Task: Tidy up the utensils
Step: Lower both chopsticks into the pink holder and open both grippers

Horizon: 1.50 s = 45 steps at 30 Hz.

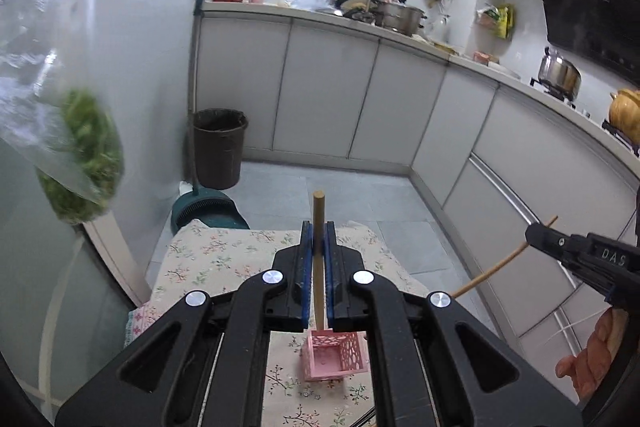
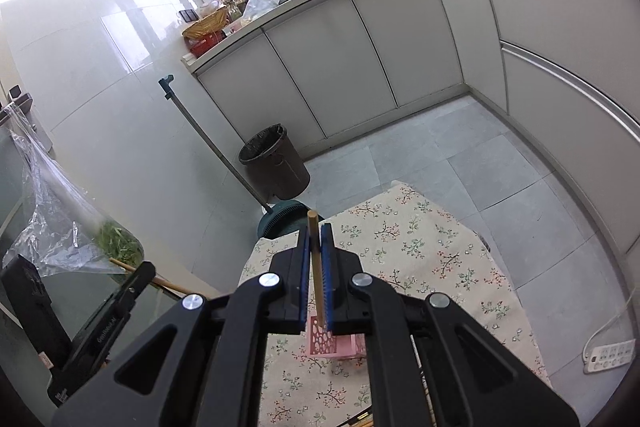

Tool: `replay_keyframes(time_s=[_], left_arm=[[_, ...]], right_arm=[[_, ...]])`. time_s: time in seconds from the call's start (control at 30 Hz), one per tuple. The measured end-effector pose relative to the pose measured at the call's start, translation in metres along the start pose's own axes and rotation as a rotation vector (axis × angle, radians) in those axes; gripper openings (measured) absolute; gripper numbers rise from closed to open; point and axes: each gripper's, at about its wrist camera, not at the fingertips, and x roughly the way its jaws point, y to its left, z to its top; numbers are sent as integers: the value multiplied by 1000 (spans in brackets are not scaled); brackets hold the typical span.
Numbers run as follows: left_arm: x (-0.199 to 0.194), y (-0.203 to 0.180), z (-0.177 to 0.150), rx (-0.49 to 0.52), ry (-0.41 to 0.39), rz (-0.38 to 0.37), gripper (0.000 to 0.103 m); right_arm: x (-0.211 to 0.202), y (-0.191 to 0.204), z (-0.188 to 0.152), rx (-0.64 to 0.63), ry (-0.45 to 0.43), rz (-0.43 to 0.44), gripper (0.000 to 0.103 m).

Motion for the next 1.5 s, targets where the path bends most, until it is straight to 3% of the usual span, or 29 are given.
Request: replay_keyframes(time_s=[0.13,0.23,0.3,0.37,0.7,1.0,1.13,1.2,1.33,1.5], left_arm=[[38,-5,-26,-25,76,-34,5],[57,-9,-41,4,112,-11,6],[52,-2,-45,-29,93,-44,8],[43,7,-44,-74,65,-64,20],[-5,59,-42,-291,-45,-23,22],[6,68,-51,-285,-7,-22,25],[9,64,-55,-242,2,-4,34],[8,62,-57,-228,9,-2,35],[6,56,-61,-207,24,-3,35],[-1,42,-68,-166,29,4,49]], right_arm=[[11,-5,-3,8,21,-7,6],[20,-6,-6,8,37,-9,6],[23,-4,-9,0,44,-8,6],[24,-2,-11,-12,43,-13,6],[40,10,-18,-49,57,-37,6],[91,17,-46,-102,90,-82,8],[107,15,-57,-95,104,-71,13],[102,15,-57,-97,94,-61,22],[83,21,-56,-128,56,-82,23],[58,22,-65,-160,23,-131,34]])
